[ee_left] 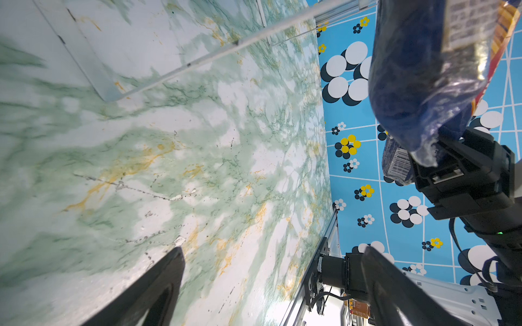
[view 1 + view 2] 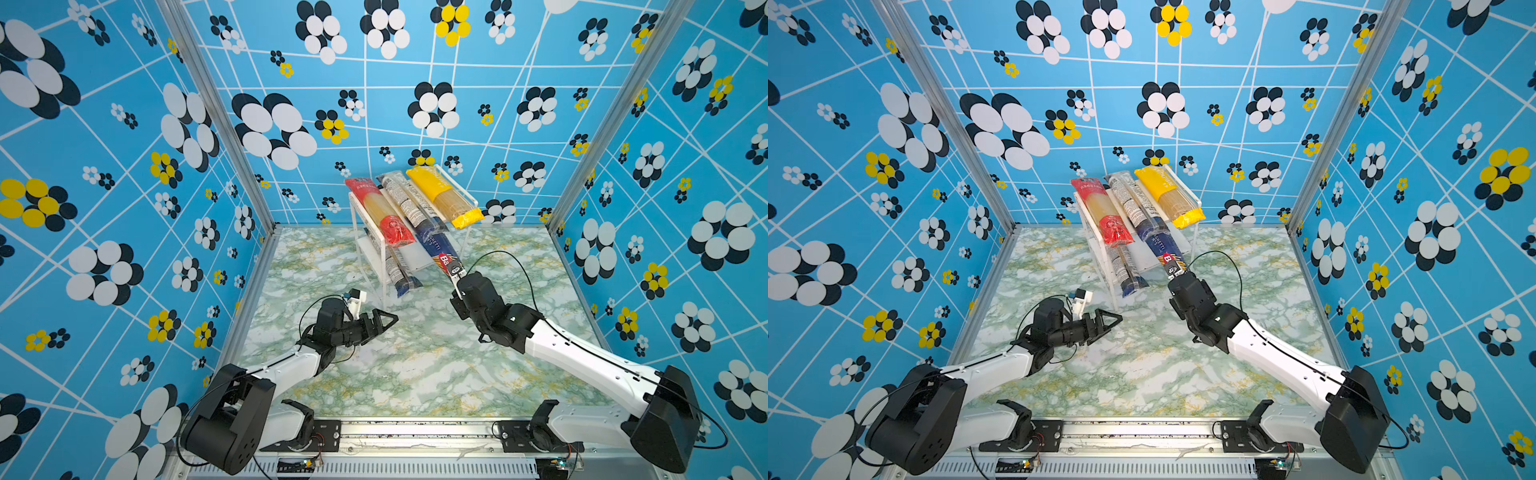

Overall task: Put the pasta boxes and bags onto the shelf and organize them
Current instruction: 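Carry the Barilla box to the shelf's lower tier with the right gripper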

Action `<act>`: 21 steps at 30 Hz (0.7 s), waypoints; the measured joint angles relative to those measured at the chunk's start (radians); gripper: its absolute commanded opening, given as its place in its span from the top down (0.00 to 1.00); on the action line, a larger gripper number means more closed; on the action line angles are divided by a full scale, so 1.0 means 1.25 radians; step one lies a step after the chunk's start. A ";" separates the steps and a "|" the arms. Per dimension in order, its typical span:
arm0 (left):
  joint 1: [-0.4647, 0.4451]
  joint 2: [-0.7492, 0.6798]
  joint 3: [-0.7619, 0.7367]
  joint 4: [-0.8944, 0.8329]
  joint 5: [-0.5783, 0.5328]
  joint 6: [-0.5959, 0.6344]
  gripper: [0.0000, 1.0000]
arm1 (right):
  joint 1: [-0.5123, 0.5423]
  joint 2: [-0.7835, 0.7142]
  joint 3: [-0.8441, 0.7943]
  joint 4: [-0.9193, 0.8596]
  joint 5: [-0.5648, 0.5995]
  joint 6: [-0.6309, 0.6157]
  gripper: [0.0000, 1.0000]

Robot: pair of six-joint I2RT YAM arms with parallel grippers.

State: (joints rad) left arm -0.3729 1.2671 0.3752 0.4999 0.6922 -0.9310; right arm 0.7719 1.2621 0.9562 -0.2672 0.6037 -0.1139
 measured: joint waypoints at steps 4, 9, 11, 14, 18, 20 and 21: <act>0.000 -0.007 0.000 -0.006 0.000 0.000 0.01 | 0.000 0.021 0.000 0.037 0.013 -0.006 1.00; 0.000 -0.008 0.000 -0.006 0.000 0.000 0.01 | -0.001 0.035 -0.001 0.085 0.022 -0.020 1.00; 0.000 -0.008 0.000 -0.006 0.000 0.000 0.01 | -0.002 0.039 -0.001 0.098 0.025 -0.023 1.00; 0.000 -0.008 0.000 -0.006 0.000 0.000 0.01 | -0.005 0.049 -0.001 0.116 0.028 -0.024 1.00; 0.000 -0.008 0.000 -0.006 0.000 0.000 0.01 | -0.015 0.066 -0.001 0.122 0.027 -0.023 1.00; 0.000 -0.008 0.000 -0.006 0.000 0.000 0.01 | -0.022 0.075 -0.001 0.123 0.027 -0.022 1.00; 0.000 -0.008 0.000 -0.006 0.000 0.000 0.01 | -0.027 0.079 -0.001 0.122 0.024 -0.021 1.00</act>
State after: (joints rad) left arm -0.3729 1.2572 0.3752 0.4919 0.6918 -0.9306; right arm 0.7383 1.3613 0.9554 -0.1143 0.6334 -0.1398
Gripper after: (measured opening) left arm 0.991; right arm 0.357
